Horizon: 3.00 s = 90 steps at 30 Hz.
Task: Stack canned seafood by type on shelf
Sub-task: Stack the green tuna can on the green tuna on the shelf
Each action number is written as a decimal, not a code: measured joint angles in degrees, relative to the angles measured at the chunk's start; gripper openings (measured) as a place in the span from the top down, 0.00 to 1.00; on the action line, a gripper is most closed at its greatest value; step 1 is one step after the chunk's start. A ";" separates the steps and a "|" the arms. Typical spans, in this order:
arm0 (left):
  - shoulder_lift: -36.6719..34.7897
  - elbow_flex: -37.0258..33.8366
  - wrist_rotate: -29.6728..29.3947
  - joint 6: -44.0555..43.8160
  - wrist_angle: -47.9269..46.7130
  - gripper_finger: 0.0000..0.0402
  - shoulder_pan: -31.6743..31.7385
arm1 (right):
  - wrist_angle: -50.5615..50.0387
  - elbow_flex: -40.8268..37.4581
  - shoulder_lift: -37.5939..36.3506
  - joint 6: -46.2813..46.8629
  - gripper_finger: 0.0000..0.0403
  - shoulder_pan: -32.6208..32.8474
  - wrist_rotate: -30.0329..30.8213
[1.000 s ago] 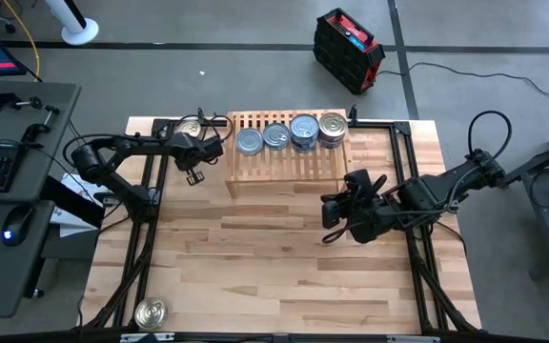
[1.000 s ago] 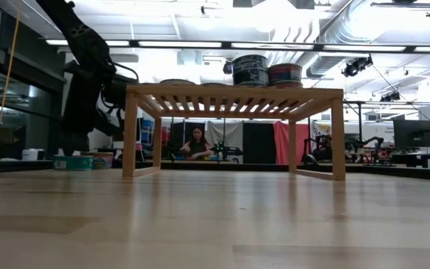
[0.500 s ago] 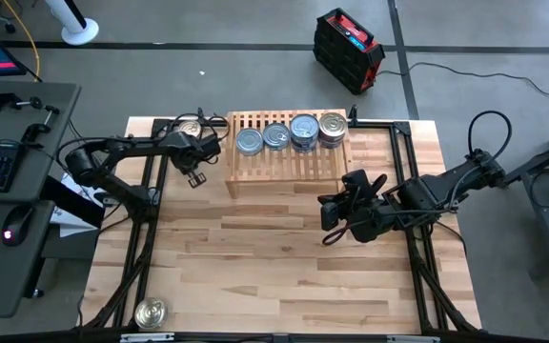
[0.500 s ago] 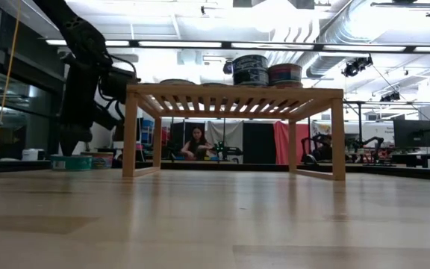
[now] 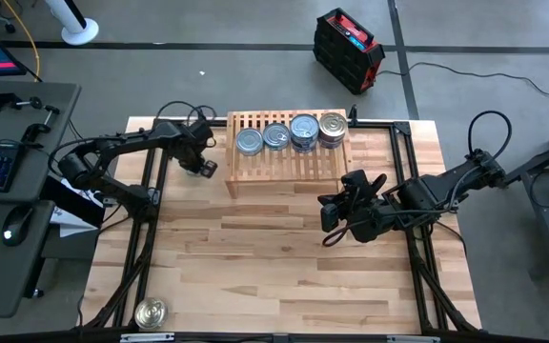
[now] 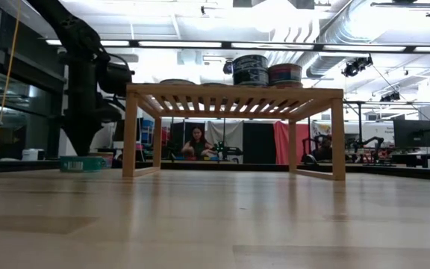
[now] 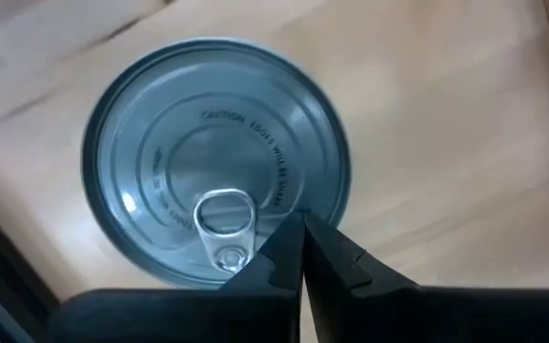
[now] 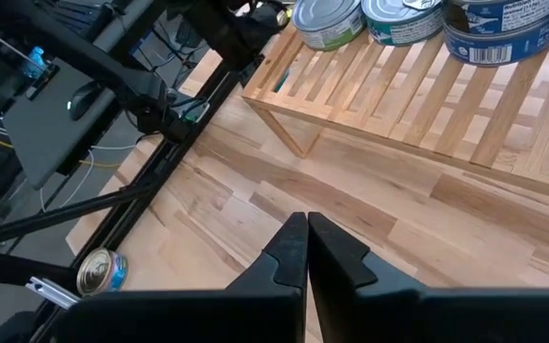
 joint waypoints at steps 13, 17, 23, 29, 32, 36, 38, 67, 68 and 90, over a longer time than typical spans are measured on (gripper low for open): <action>-0.07 -0.94 7.86 -12.54 -7.81 1.00 -8.29 | 0.00 0.00 0.00 -2.82 1.00 0.00 -0.22; -1.90 -4.84 8.01 -18.16 -8.09 1.00 -15.45 | 0.00 0.00 0.00 -4.04 1.00 0.00 -0.29; -8.56 -9.21 7.34 -30.71 -7.62 1.00 -26.82 | 0.07 0.00 0.02 -4.98 1.00 0.00 -0.52; -16.39 -9.58 5.74 -44.62 -5.83 1.00 -38.87 | 0.31 0.00 0.00 -6.07 1.00 0.00 -1.76; -17.17 -9.57 5.64 -50.42 -5.10 1.00 -45.78 | 0.31 0.00 0.01 -6.63 1.00 0.00 -2.92; -16.01 -9.49 5.35 -57.08 -0.93 1.00 -55.02 | 0.31 0.00 0.01 -6.64 1.00 0.00 -4.21; -15.02 -9.49 3.57 -60.64 1.56 1.00 -58.85 | 0.33 0.00 0.02 -6.63 1.00 0.00 -5.27; -8.79 -9.27 -14.33 -51.70 -11.18 1.00 -50.43 | 2.19 0.00 0.01 -7.52 1.00 -0.39 -6.77; -8.79 -9.27 -14.00 -51.98 -9.92 1.00 -50.91 | 2.19 0.00 0.02 -7.51 1.00 -0.39 -6.92; 12.40 -1.89 -9.75 -57.14 41.48 1.00 -67.84 | -6.02 -3.77 2.77 0.93 1.00 6.96 -18.83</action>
